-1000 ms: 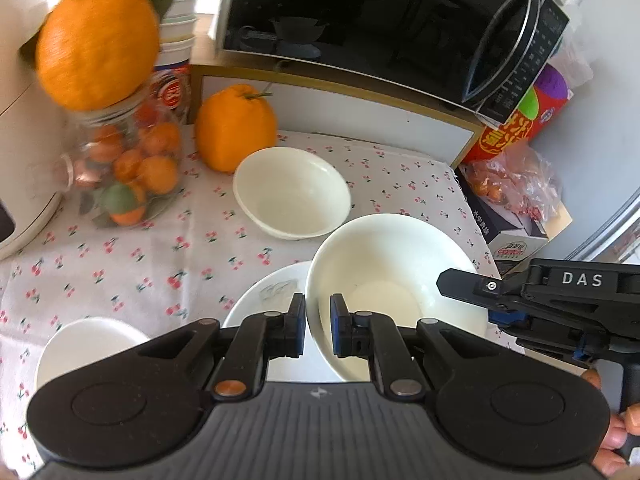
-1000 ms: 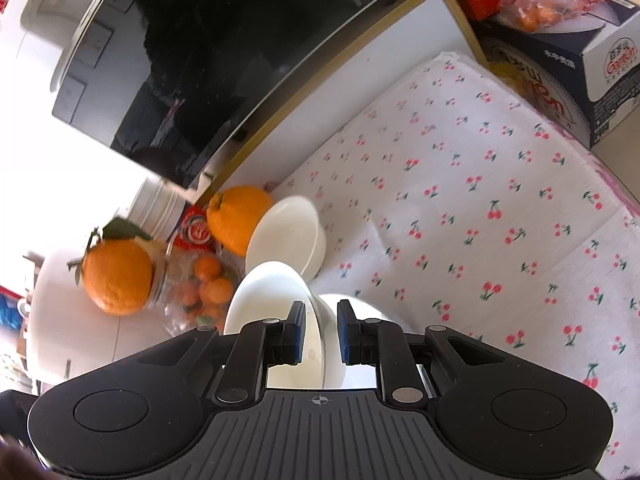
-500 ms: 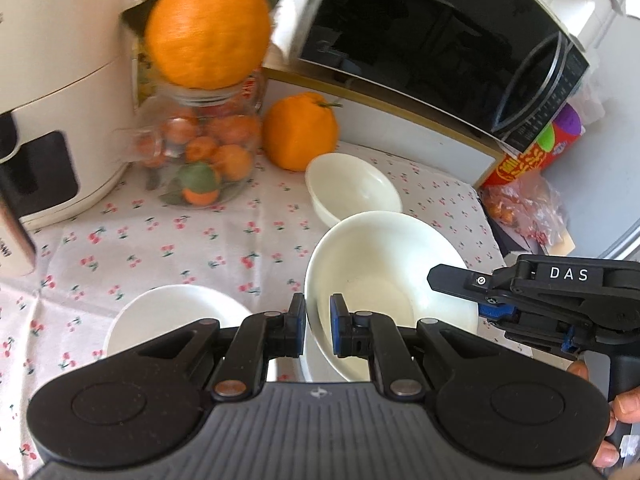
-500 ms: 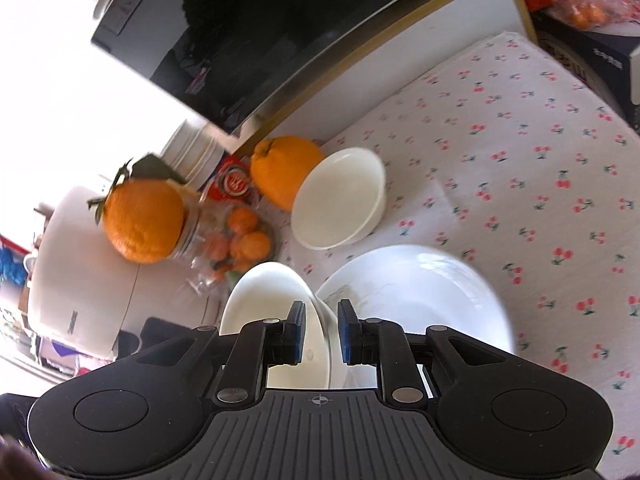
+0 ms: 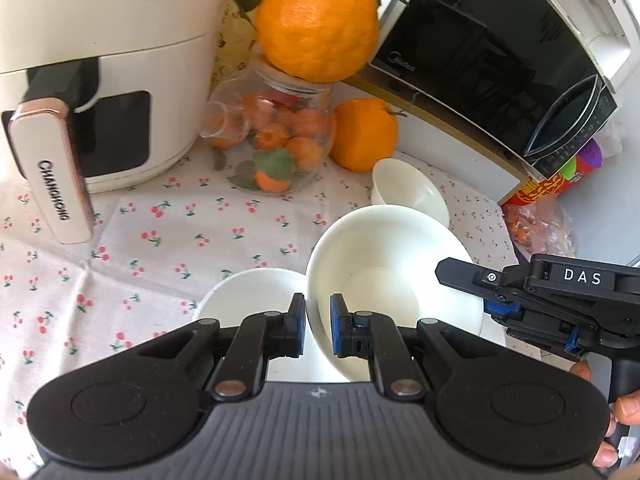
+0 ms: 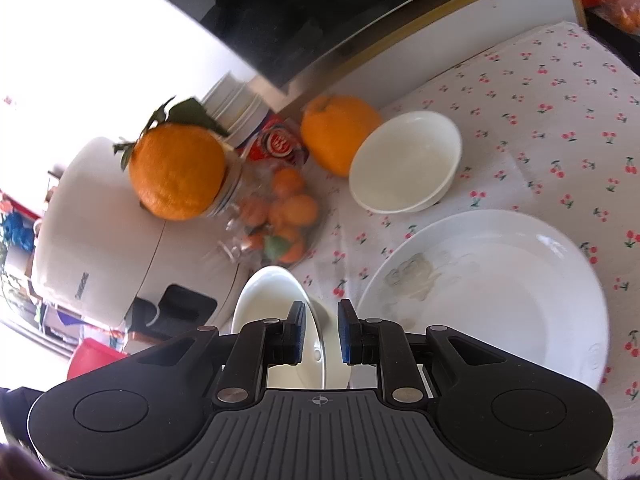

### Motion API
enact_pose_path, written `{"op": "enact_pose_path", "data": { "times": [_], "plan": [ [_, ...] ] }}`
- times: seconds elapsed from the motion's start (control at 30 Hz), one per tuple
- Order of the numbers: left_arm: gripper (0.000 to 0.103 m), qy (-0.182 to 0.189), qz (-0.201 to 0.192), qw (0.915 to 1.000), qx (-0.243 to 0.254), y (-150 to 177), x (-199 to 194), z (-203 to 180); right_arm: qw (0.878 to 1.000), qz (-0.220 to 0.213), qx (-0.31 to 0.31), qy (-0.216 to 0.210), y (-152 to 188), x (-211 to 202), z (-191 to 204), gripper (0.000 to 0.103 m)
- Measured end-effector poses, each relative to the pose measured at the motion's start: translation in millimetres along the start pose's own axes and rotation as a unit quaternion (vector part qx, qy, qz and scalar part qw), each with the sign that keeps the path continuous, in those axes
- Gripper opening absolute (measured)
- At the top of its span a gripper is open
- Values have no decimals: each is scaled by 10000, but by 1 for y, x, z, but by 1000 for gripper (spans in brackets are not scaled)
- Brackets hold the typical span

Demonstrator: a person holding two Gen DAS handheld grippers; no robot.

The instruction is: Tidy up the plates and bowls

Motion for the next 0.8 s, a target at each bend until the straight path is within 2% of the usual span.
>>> {"op": "enact_pose_path", "data": {
  "times": [0.43,0.8],
  "plan": [
    [11,-417,37,9986,326,12,-9,31,9981,414,-456,80,29,28,20,19],
    [11,-708,24,9954,639,18,-11,41,9934,600,-940,251,48,40,28,19]
  ]
}}
Point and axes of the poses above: each gripper's, at about its wrist camera, not at the fingertips, and x roughly the way its jaws point, z to its left, y to its underside, the point moved 10 cm from there along x, roughly the way its jaws point, and after that the axes turned 7 degrees about -y, right-handed, at the moved point
